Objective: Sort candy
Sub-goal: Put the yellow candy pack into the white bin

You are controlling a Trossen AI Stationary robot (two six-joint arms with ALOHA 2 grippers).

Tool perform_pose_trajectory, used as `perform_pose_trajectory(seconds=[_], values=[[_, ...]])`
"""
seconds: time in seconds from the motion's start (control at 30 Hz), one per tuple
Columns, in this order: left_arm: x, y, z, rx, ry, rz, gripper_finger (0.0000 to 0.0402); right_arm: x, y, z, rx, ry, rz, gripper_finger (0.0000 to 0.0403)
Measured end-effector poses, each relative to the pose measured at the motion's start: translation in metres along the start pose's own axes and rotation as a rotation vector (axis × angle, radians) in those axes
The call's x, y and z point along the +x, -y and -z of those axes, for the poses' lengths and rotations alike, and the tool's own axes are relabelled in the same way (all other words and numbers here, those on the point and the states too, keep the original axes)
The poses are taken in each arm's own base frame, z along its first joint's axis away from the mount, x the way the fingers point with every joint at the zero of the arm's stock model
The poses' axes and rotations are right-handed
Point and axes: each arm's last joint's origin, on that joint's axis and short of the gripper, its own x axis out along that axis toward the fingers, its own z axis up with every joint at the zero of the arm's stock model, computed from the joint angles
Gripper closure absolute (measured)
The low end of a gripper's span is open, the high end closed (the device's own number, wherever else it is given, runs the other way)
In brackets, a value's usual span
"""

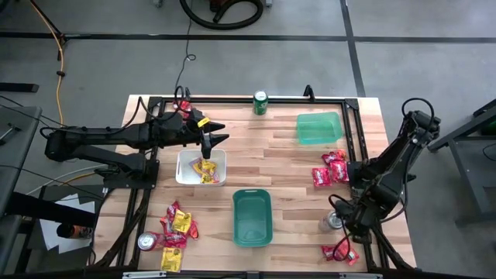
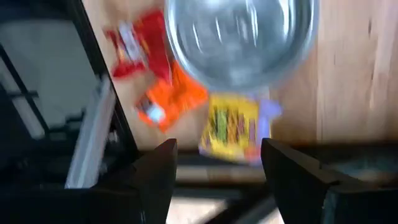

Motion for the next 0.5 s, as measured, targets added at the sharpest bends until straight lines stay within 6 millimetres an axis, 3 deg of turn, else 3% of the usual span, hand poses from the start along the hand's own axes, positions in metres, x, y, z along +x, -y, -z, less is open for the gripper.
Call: perform_pose_trajectory(seconds=[0.23,0.5], values=[[0.0,0.0,0.0,-0.001,0.0,0.0,0.0188,0.009,-0.007,0.012,-0.057,-0.013,-0.028,0.0174],[0.0,0.0,0.0,-0.01,0.0,0.0,0.0188,0.035,0.004,0.018,-0.034,-0.003,0.009,0.0174]])
